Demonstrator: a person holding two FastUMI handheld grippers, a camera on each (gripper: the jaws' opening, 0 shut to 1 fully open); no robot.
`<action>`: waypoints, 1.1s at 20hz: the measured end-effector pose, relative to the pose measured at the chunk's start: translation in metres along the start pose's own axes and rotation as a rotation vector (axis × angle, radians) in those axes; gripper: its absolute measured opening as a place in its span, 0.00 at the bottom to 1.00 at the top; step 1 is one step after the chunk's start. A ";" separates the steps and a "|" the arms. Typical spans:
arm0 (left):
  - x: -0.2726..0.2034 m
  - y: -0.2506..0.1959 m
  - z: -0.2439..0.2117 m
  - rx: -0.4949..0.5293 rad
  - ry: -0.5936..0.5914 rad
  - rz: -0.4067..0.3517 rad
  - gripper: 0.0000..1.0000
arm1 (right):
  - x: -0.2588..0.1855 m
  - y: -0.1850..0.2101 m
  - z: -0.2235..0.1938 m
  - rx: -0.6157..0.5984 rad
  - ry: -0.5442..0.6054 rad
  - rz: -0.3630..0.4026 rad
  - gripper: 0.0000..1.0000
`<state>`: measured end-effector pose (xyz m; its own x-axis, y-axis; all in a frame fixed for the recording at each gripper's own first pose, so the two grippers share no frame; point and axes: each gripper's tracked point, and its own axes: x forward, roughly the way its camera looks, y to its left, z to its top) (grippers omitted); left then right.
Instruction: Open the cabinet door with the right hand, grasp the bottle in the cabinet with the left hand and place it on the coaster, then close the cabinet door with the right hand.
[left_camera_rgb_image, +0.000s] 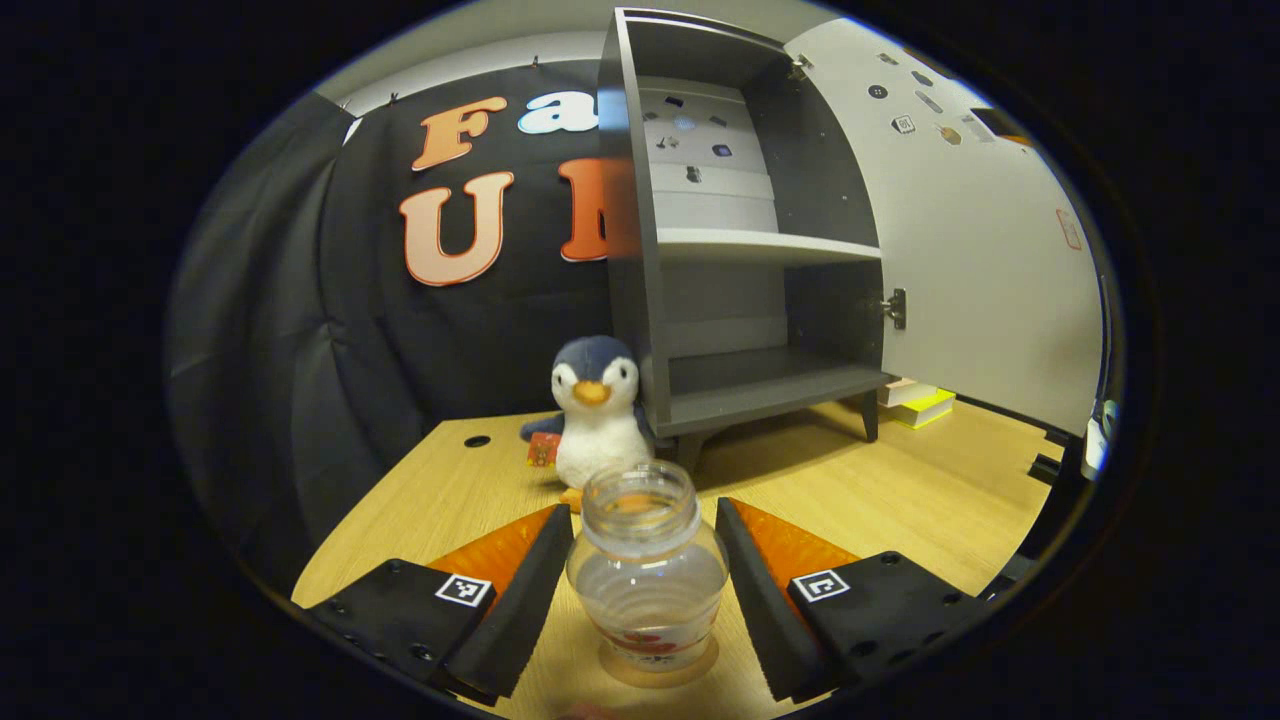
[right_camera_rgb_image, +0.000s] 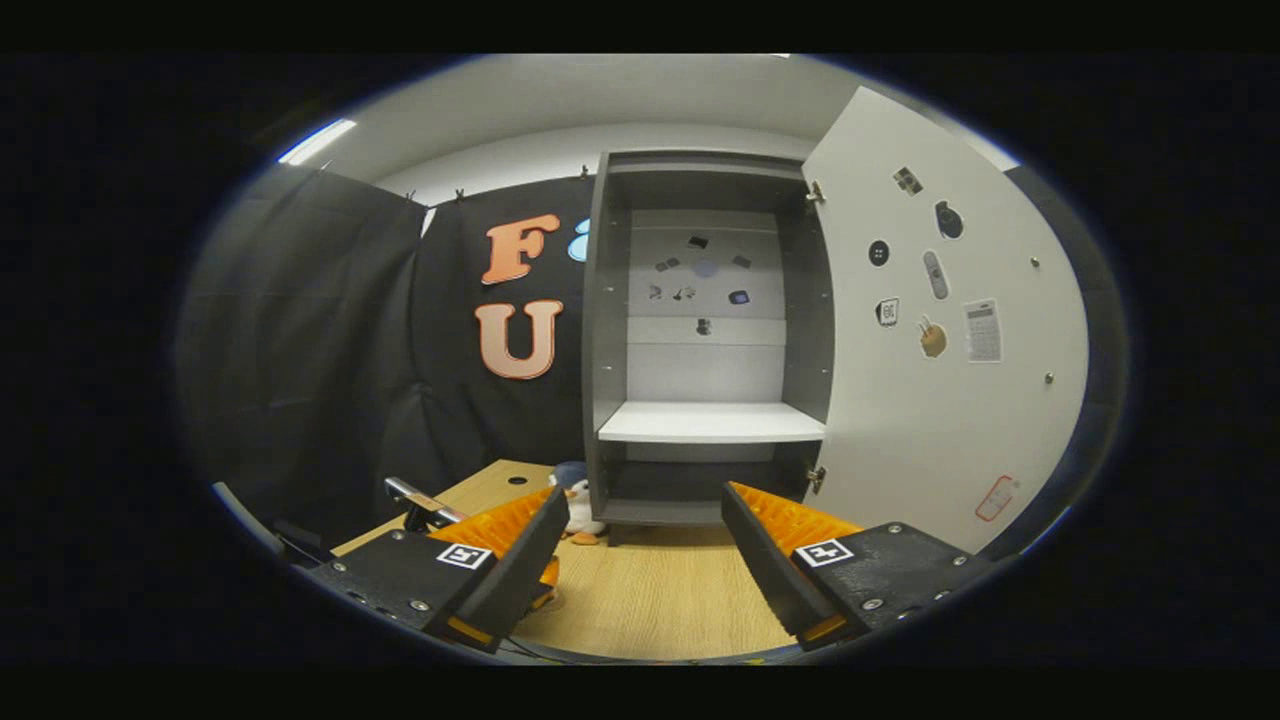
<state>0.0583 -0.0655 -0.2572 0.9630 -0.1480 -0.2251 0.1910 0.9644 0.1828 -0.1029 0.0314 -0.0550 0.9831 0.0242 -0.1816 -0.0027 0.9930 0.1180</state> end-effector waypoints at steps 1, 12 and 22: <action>-0.001 0.000 0.016 0.002 -0.025 0.003 0.94 | -0.003 -0.007 0.004 0.002 -0.014 -0.014 0.95; -0.023 -0.020 0.145 -0.076 -0.161 0.031 0.93 | -0.037 -0.082 0.030 0.025 -0.093 -0.121 0.94; -0.041 -0.042 0.208 -0.110 -0.189 0.051 0.92 | -0.111 -0.193 0.049 0.006 -0.110 -0.276 0.98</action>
<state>0.0505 -0.1454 -0.0563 0.9913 -0.1273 -0.0329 0.1296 0.9882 0.0815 -0.2022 -0.1689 -0.0097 0.9603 -0.2601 -0.1007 0.2688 0.9595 0.0848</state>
